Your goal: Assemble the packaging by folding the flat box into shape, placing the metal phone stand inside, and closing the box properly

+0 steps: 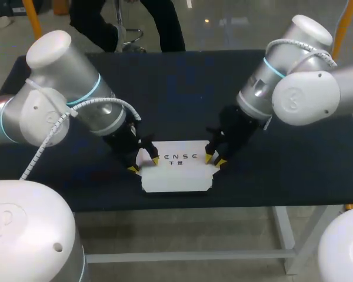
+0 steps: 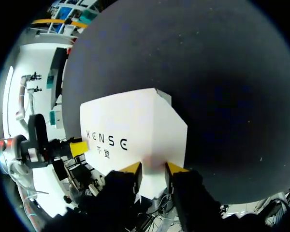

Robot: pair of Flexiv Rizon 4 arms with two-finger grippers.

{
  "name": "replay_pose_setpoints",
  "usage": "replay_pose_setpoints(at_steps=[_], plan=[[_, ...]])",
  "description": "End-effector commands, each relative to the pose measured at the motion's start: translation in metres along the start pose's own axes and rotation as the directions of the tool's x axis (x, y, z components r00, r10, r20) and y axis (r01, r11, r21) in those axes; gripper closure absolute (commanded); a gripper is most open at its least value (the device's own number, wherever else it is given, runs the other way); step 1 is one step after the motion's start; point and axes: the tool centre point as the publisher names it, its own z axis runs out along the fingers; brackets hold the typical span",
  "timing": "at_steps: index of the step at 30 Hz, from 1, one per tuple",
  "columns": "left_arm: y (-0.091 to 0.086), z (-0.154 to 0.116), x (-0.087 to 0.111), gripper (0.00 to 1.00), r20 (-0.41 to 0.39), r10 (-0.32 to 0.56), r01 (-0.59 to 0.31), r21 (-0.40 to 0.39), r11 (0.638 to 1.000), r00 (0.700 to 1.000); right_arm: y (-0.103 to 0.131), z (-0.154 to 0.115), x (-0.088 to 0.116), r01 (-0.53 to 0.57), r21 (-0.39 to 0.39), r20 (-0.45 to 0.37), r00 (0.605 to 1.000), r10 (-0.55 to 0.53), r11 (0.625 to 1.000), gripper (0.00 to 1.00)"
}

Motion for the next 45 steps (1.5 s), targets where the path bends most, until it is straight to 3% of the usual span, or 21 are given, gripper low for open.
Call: replay_pose_setpoints(at_steps=[1,7,13,16,33,45], plan=[[0.0018,0.0037,-0.0007,0.32,-0.007,0.004,-0.004,0.008,1.0,1.0,-0.0027,0.0028,-0.0058,-0.001,-0.019,-0.02,1.0,0.001,1.0,0.62],[0.0024,0.0059,0.0001,0.4,-0.01,0.013,-0.012,0.022,1.0,1.0,-0.001,0.0049,-0.0079,0.0,-0.028,-0.037,0.999,-0.001,1.0,0.59],[0.0037,0.0062,-0.0028,0.37,-0.026,0.025,-0.024,0.039,0.999,0.999,-0.0003,0.0062,-0.008,0.008,-0.036,-0.048,0.999,-0.01,0.999,0.58],[0.0042,0.0063,-0.0034,0.45,-0.036,0.033,-0.031,0.045,0.998,0.999,-0.0001,0.0062,-0.0075,0.011,-0.042,-0.053,0.998,-0.013,0.999,0.58],[0.0032,0.0071,-0.0057,0.62,-0.074,0.04,-0.037,0.047,0.998,0.996,-0.0013,0.0038,-0.0048,0.015,-0.074,-0.083,0.996,-0.021,0.997,0.56],[0.0032,0.0071,-0.0057,0.6,-0.074,0.04,-0.037,0.047,0.998,0.996,-0.0013,0.0038,-0.0048,0.015,-0.074,-0.083,0.996,-0.021,0.997,0.58]])
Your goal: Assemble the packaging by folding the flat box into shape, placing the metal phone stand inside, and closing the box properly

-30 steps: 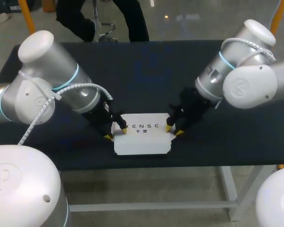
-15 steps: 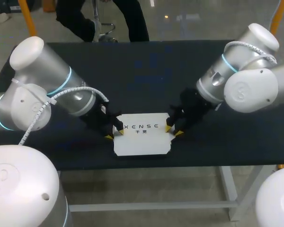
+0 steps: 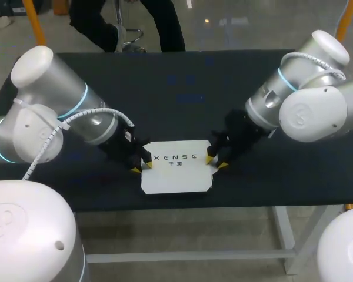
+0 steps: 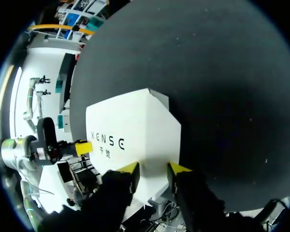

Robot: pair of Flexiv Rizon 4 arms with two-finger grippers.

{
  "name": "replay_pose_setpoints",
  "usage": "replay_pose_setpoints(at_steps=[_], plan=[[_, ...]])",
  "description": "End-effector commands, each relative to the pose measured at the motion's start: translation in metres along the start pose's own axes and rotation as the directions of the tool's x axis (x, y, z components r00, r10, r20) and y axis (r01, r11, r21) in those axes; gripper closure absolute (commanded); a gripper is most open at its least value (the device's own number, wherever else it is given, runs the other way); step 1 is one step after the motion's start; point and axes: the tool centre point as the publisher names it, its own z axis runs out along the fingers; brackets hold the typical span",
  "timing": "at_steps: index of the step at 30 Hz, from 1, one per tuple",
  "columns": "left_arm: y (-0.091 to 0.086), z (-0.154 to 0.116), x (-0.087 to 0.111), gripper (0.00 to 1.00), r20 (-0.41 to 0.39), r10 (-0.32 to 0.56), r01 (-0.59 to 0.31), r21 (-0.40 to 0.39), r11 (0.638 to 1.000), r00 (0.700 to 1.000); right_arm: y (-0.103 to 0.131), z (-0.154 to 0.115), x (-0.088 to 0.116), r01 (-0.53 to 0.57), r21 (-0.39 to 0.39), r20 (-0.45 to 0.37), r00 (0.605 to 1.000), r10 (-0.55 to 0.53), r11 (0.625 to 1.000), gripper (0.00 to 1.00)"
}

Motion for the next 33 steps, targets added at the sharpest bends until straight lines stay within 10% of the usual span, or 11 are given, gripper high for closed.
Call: replay_pose_setpoints(at_steps=[1,6,13,33], plan=[[0.0011,0.003,-0.0007,0.61,0.004,0.0,0.0,0.001,1.0,1.0,-0.0003,-0.0003,-0.0005,0.001,0.003,-0.004,1.0,-0.001,1.0,0.57],[0.0011,0.003,-0.0007,0.52,0.004,0.0,0.0,0.001,1.0,1.0,-0.0003,-0.0003,-0.0005,0.001,0.003,-0.004,1.0,-0.001,1.0,0.6],[0.0011,0.003,-0.0007,0.74,0.004,0.0,0.0,0.001,1.0,1.0,-0.0003,-0.0003,-0.0005,0.001,0.003,-0.004,1.0,-0.001,1.0,0.65],[0.0026,0.0112,-0.0041,0.56,-0.016,0.015,-0.015,0.004,1.0,1.0,-0.0054,-0.0041,-0.0052,0.016,-0.027,-0.072,0.997,-0.018,0.999,0.62]])
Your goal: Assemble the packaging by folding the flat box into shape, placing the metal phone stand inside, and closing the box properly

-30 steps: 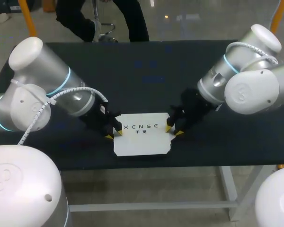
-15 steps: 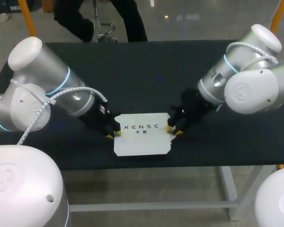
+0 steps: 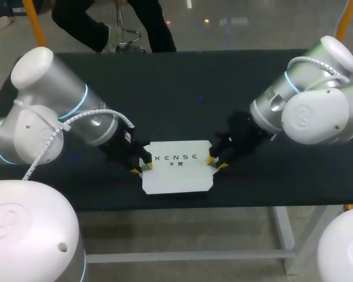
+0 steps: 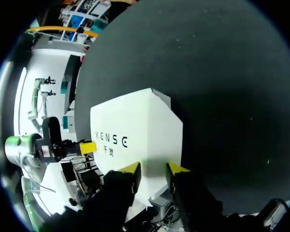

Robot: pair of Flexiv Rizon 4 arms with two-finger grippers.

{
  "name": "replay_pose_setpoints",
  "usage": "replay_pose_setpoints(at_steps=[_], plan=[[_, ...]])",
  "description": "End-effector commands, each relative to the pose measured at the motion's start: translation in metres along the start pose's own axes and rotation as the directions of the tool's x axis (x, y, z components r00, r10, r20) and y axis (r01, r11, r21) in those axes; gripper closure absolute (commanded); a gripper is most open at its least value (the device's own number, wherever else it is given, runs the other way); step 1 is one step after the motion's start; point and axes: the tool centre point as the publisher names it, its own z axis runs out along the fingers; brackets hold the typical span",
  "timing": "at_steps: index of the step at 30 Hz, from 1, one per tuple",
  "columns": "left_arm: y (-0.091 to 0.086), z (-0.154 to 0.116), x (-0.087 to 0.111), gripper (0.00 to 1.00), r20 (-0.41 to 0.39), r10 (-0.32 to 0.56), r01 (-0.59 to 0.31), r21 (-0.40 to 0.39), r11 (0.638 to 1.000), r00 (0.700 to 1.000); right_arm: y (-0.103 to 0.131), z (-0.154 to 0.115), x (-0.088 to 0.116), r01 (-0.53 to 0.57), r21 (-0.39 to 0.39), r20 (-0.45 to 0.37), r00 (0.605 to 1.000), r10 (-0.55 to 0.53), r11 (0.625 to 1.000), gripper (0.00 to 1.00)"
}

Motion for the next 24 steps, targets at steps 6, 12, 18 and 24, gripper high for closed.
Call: replay_pose_setpoints(at_steps=[6,12,18,24], plan=[[0.003,0.009,-0.004,0.53,-0.031,0.019,-0.019,0.017,1.0,0.999,-0.002,-0.001,-0.004,0.004,0.006,-0.045,0.999,-0.004,1.0,0.61],[0.003,0.009,-0.005,0.53,-0.066,0.037,-0.036,0.022,0.999,0.997,0.002,0.002,-0.004,0.007,0.012,-0.069,0.998,-0.006,1.0,0.6],[0.003,0.01,-0.005,0.53,-0.08,0.046,-0.044,0.019,0.999,0.996,0.004,0.006,-0.003,0.013,0.014,-0.078,0.997,-0.012,1.0,0.59],[0.003,0.01,-0.004,0.53,-0.09,0.054,-0.053,0.016,0.998,0.994,0.005,0.009,-0.003,0.012,0.008,-0.089,0.996,-0.011,1.0,0.58]])
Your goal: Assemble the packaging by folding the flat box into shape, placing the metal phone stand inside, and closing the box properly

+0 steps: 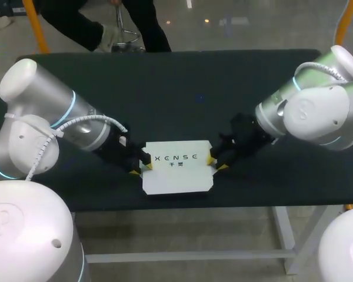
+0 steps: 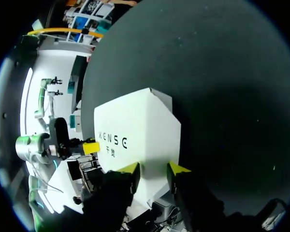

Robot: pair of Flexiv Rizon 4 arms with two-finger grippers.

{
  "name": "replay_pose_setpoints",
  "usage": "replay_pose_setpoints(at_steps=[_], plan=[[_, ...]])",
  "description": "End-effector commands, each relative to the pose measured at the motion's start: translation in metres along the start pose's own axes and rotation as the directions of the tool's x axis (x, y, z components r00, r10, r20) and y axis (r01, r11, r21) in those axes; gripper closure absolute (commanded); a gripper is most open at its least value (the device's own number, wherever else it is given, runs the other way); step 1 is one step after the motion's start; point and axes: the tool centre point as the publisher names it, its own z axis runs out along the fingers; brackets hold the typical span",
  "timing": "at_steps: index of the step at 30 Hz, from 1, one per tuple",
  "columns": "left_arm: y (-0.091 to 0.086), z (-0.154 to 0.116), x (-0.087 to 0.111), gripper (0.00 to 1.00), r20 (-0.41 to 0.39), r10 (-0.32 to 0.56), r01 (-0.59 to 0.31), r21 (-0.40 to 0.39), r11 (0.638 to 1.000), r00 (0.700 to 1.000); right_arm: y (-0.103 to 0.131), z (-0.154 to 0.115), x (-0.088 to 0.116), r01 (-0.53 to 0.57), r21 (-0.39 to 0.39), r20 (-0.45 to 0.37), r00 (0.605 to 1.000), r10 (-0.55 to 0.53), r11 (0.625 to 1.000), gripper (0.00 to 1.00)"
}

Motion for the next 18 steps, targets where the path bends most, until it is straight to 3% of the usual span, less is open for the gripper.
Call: replay_pose_setpoints(at_steps=[1,18], plan=[[0.002,0.007,-0.001,0.54,-0.003,0.003,-0.003,-0.002,1.0,1.0,0.003,0.005,-0.002,0.003,0.007,-0.015,1.0,-0.003,1.0,0.58],[0.0,0.01,0.005,0.58,-0.02,0.012,-0.012,-0.018,1.0,1.0,0.002,0.016,0.004,0.001,0.005,-0.033,0.999,-0.001,1.0,0.6]])
